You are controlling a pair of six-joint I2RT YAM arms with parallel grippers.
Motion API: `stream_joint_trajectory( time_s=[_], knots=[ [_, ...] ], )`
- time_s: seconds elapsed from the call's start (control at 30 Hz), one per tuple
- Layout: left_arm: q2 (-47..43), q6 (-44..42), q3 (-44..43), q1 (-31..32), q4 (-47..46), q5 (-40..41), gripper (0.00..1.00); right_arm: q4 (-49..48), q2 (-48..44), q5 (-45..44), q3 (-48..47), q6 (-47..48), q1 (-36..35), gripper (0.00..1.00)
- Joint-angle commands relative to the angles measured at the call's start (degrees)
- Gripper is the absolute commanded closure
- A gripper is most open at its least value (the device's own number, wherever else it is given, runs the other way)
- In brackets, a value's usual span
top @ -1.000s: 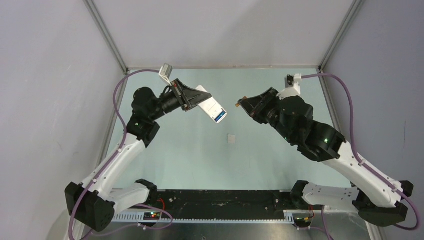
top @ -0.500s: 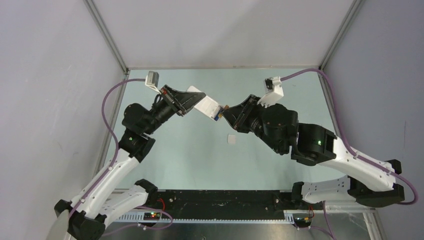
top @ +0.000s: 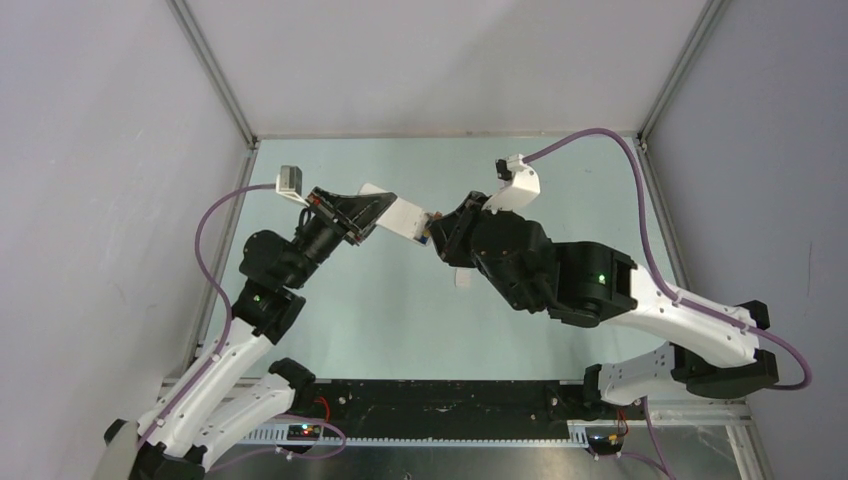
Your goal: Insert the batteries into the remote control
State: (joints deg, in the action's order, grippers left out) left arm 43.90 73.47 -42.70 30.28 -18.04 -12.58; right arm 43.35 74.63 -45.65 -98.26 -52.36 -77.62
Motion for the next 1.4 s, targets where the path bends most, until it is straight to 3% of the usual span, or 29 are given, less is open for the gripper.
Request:
stream_joint_trajectory(
  time_s=[0.0, 0.47, 1.37],
  knots=[
    [-1.62, 2.66, 0.61, 0.41, -2.44, 3.49, 1.00, 2.75, 1.45, -4.46, -3.51, 0.03, -0.42, 1.00],
    [-2.85, 4.39, 2.72, 0.47, -3.24, 3.38, 1.00, 4.20, 5.35, -2.35, -5.88, 1.34, 1.55, 0.98],
    [-3.18, 5.44, 7.63, 0.41, -10.74, 5.31, 1.00, 6.04, 6.64, 4.13, -1.85, -2.56, 3.88, 1.00]
  ],
)
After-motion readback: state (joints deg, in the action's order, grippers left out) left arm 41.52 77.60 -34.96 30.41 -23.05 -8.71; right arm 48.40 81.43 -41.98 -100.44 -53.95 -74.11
